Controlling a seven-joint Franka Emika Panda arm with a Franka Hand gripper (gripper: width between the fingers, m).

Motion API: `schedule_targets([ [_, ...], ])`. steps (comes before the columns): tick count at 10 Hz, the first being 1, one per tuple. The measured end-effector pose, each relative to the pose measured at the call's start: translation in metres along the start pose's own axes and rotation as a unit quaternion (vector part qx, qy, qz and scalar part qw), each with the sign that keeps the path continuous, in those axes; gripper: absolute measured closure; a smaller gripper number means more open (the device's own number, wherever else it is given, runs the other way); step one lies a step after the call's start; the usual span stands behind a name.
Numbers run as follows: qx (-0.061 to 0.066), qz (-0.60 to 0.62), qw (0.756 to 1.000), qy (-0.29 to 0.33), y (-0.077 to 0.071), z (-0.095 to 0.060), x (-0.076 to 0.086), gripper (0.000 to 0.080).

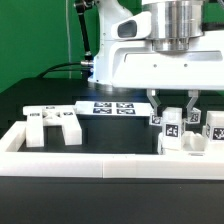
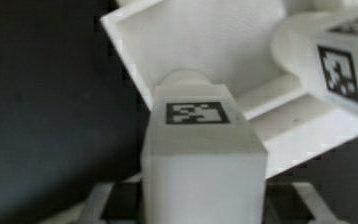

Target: Assemble chair

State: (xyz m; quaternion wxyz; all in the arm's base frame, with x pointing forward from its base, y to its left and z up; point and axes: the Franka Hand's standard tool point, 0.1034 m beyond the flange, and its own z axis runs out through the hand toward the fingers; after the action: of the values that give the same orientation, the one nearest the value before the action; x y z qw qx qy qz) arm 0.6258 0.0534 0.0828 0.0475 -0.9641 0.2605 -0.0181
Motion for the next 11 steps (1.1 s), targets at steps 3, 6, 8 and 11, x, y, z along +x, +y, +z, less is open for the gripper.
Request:
schedule_targets([
  [3, 0.008, 0.168, 0.986, -0.001, 0.0020, 0.0005, 0.0007, 0.0511],
  [6, 0.012, 0.327, 0.945, -0.007, -0.0010, 0.0010, -0.0010, 0.0511],
  [8, 0.016, 0.371, 0.929, -0.011, -0.0007, 0.0006, -0.0002, 0.0511],
  [11, 0.018, 0.377, 0.926, -0.013, -0.0007, 0.0006, 0.0000, 0.0432],
])
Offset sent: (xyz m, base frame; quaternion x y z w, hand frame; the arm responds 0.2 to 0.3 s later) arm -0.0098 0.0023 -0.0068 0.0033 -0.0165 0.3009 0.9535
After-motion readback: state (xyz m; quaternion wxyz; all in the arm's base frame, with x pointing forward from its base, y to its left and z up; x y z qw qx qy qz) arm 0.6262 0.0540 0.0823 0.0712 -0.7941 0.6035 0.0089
